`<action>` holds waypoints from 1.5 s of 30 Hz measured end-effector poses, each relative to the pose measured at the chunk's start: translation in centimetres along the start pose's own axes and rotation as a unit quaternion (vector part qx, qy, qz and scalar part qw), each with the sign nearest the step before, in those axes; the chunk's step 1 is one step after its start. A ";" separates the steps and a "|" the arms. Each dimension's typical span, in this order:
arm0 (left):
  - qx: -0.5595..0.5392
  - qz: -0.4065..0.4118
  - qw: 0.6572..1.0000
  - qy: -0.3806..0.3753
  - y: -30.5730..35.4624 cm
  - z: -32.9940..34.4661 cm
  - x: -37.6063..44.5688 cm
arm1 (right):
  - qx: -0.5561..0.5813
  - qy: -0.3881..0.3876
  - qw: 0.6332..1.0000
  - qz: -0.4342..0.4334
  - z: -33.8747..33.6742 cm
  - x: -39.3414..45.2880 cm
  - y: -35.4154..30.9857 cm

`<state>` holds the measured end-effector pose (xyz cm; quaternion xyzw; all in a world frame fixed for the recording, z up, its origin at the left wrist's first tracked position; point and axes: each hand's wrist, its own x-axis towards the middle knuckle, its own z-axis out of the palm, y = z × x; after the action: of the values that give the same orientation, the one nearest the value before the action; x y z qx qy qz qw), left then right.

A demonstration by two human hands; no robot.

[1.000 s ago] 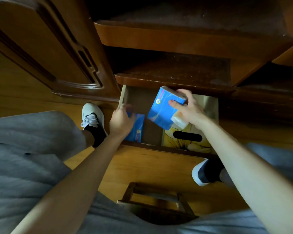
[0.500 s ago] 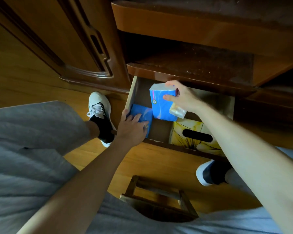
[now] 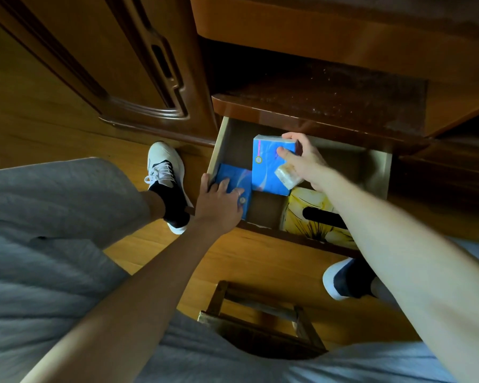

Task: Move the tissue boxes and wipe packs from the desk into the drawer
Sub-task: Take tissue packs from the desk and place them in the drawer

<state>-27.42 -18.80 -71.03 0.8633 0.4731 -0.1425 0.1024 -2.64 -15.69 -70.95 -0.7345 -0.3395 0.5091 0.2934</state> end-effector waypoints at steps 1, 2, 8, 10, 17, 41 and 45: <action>-0.001 0.001 1.000 -0.002 0.0 0.0 0.0 | 0.006 0.002 1.000 0.002 0.0 0.0 0.1; -0.001 0.002 1.000 0.000 -0.1 0.1 0.1 | 0.014 0.007 1.000 0.002 -0.1 -0.1 0.2; -0.015 -0.006 1.000 0.007 0.0 0.3 0.1 | 0.055 0.031 0.998 0.014 0.2 0.0 0.9; -0.027 -0.011 1.000 0.010 0.1 0.1 0.2 | 0.069 0.038 0.997 0.021 0.3 0.3 1.0; 0.026 -0.020 0.999 0.002 0.4 -0.2 0.7 | 0.136 0.052 0.987 0.061 -1.6 0.1 1.5; 0.036 -0.033 0.998 -0.041 1.0 -1.1 5.4 | 0.295 0.024 0.948 0.115 -1.9 0.1 1.7; 0.037 -0.031 0.998 -0.038 0.9 -1.0 5.5 | 0.286 0.026 0.952 0.106 -2.2 -0.1 1.8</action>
<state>-23.70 -14.66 -71.94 0.8454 0.4898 -0.1959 0.0844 -0.26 -17.01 -71.62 -0.6651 -0.0919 0.5934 0.4439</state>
